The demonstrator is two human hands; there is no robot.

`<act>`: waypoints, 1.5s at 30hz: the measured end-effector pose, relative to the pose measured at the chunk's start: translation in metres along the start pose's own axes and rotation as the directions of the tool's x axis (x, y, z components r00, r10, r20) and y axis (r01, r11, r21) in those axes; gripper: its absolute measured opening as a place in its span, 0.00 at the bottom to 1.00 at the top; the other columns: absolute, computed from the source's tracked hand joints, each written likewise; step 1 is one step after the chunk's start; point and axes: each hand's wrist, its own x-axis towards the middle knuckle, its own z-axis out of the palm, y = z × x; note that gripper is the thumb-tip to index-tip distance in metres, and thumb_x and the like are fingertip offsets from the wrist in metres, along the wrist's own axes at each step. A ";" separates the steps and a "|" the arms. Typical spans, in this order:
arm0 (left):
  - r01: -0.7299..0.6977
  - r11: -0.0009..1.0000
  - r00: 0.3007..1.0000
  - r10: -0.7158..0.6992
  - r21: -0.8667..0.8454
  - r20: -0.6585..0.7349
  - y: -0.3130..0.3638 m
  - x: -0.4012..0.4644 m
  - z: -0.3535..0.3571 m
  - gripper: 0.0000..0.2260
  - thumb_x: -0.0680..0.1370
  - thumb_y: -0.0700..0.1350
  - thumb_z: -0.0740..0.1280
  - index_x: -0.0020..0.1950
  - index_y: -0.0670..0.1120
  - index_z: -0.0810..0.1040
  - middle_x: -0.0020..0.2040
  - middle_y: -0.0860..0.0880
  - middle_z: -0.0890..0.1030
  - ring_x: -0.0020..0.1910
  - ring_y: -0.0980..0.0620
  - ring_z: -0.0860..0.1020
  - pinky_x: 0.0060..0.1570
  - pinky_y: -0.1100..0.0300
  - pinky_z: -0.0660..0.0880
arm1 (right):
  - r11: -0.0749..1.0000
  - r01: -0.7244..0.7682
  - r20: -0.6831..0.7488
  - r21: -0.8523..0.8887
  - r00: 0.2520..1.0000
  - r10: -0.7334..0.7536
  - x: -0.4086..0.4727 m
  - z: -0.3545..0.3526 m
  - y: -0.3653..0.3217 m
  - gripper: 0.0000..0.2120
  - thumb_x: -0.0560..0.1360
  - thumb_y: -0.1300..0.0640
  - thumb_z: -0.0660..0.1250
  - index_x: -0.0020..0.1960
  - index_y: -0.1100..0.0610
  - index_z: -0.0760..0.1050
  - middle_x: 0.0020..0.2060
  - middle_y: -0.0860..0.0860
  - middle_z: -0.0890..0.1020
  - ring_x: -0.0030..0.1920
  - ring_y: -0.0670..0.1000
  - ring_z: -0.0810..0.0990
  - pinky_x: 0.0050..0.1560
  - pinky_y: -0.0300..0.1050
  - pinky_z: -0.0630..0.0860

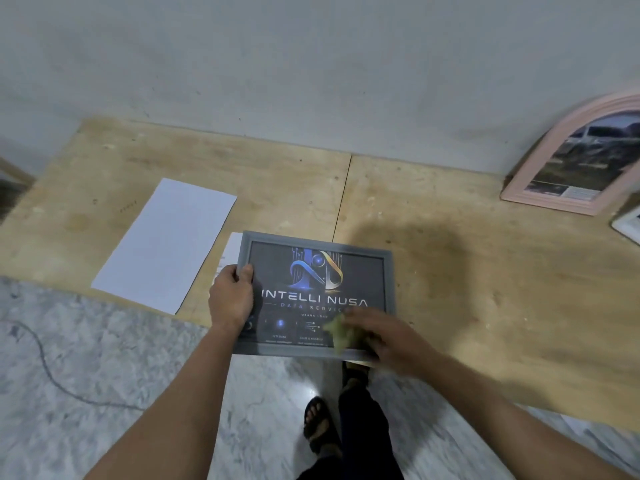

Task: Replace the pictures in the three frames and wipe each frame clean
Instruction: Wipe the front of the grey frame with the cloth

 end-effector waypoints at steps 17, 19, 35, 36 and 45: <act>0.090 0.989 0.995 -0.094 -0.116 -0.029 -0.017 -0.008 0.004 0.18 0.80 0.52 0.64 0.44 0.37 0.76 0.41 0.38 0.80 0.39 0.42 0.77 0.47 0.43 0.77 | 0.993 -0.038 0.088 0.109 0.996 0.029 0.001 0.050 -0.024 0.22 0.75 0.72 0.58 0.64 0.58 0.77 0.66 0.48 0.75 0.70 0.36 0.65 0.72 0.35 0.58; 0.094 0.988 0.995 -0.095 -0.122 -0.005 -0.018 -0.009 0.003 0.15 0.81 0.51 0.63 0.45 0.40 0.78 0.44 0.41 0.82 0.46 0.40 0.80 0.50 0.45 0.76 | 0.935 -0.187 0.197 0.300 0.972 0.131 0.014 0.026 -0.034 0.22 0.73 0.75 0.61 0.62 0.60 0.79 0.57 0.45 0.81 0.58 0.32 0.75 0.62 0.32 0.69; 0.160 0.958 0.987 -0.152 -0.238 0.054 -0.035 -0.007 0.005 0.24 0.68 0.60 0.65 0.40 0.37 0.72 0.33 0.38 0.77 0.31 0.43 0.74 0.34 0.41 0.76 | 0.993 0.059 0.081 0.104 0.994 -0.067 0.042 0.075 -0.046 0.30 0.68 0.76 0.56 0.64 0.56 0.78 0.67 0.48 0.74 0.72 0.41 0.64 0.76 0.39 0.53; 0.149 0.962 0.989 -0.139 -0.230 0.057 -0.033 -0.008 0.005 0.23 0.70 0.59 0.65 0.41 0.38 0.74 0.36 0.37 0.80 0.33 0.40 0.78 0.38 0.38 0.78 | 0.986 0.023 0.153 0.163 0.987 -0.049 0.034 0.072 -0.048 0.30 0.67 0.76 0.57 0.62 0.56 0.79 0.65 0.48 0.76 0.70 0.37 0.66 0.74 0.38 0.57; 0.069 0.952 0.997 -0.052 -0.298 0.064 -0.011 -0.015 0.006 0.19 0.75 0.57 0.64 0.34 0.43 0.70 0.35 0.38 0.76 0.35 0.44 0.73 0.42 0.47 0.74 | 0.971 -0.115 -0.381 0.210 0.905 0.190 0.144 0.005 -0.066 0.23 0.75 0.70 0.62 0.67 0.54 0.75 0.62 0.51 0.79 0.63 0.50 0.77 0.67 0.46 0.71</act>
